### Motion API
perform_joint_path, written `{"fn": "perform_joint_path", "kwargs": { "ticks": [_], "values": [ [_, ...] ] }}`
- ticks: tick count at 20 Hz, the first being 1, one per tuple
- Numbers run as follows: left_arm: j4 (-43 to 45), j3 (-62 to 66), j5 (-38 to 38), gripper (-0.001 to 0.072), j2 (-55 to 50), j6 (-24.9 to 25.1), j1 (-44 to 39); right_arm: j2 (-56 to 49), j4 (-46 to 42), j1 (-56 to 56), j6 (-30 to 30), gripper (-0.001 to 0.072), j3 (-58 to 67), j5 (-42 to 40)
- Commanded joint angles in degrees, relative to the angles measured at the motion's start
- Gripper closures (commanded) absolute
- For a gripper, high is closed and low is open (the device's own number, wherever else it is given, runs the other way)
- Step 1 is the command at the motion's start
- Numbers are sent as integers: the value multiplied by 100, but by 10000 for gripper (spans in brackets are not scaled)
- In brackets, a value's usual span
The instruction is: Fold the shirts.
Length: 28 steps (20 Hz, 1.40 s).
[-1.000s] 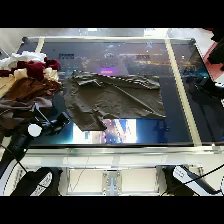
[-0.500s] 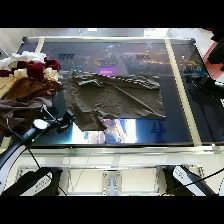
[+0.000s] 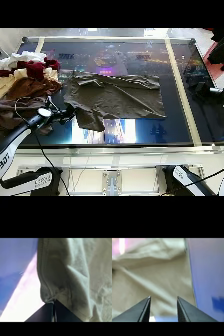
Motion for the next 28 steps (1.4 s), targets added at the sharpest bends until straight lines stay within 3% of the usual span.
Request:
{"fn": "perform_joint_path", "kwargs": {
  "ticks": [1, 3, 7, 9, 14, 21, 24, 26, 28],
  "values": [
    [-116, 125, -162, 694, -79, 332, 2, 151, -1145, -92, 776, 326, -975, 658],
    [-116, 125, -304, 695, -79, 422, 0, 208, -844, -262, 776, 326, -1904, 284],
    [-116, 129, -549, 695, -76, 573, 2, 195, 566, -308, 387, 307, -2933, -857],
    [-116, 129, -566, 694, -79, 577, 0, 188, 800, -308, 402, 207, -3077, -1128],
    [-118, 129, -612, 694, -79, 680, 0, -334, 1373, -15, 426, 204, -3084, -1239],
    [-116, 129, -752, 694, -76, 723, 0, -1215, 2260, 691, 264, 211, -3077, -2616],
    [-116, 129, -752, 694, -76, 723, 2, -1327, 2514, 691, 304, 250, -3077, -2914],
    [-118, 129, -743, 695, -76, 723, 2, -1388, 2667, 691, 302, 403, -3077, -3008],
    [-118, 133, -721, 695, -74, 752, 2, -1392, 2911, 691, 249, 647, -3058, -3130]
  ]
}}
